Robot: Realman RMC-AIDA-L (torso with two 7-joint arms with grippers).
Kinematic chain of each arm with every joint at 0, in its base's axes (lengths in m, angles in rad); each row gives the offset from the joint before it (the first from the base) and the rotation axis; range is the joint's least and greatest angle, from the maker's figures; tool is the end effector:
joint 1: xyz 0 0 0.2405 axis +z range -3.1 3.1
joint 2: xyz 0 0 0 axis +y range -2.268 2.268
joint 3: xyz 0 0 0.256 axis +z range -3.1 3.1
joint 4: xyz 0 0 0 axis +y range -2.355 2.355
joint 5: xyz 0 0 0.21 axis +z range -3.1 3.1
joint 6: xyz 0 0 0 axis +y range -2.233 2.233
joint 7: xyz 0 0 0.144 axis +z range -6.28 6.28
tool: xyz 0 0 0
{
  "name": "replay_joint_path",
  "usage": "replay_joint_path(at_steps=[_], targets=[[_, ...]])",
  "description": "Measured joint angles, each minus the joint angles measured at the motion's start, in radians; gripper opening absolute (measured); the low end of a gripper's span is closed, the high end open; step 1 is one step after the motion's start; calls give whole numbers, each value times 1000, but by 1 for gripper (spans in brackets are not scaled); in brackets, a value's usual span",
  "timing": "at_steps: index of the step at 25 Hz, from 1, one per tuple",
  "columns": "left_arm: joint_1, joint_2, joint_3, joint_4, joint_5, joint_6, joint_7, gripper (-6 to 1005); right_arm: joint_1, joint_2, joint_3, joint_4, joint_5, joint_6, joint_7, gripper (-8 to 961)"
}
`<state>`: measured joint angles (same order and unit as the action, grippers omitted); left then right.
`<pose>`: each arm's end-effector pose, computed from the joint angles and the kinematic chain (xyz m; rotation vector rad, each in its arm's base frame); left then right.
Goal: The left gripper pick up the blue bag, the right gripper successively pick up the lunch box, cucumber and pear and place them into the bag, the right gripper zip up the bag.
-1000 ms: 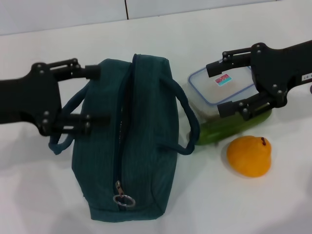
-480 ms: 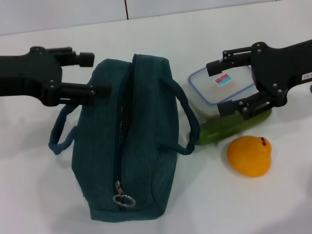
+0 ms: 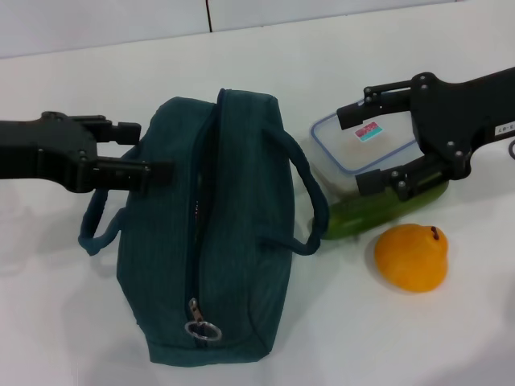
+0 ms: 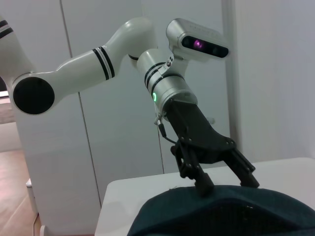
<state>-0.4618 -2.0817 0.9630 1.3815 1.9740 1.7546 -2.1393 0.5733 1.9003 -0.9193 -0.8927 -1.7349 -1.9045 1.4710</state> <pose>-0.1699 0.3235 0.0632 -2.8582 -0.7668 -0.4642 0.1952 0.3298 0.0828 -3.0258 0.0810 0.7789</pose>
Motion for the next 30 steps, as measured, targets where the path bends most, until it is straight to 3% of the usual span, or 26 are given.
replay_joint_path(at_steps=[24,30], targets=[[-2,-2,-1,-123,17,-99,60,835,-3,13,-3,3,-23,-7,-1,871],[-7,0,-3,-131,17,-110,59,623,-3,18,-3,1,-26,-8,-1,870]])
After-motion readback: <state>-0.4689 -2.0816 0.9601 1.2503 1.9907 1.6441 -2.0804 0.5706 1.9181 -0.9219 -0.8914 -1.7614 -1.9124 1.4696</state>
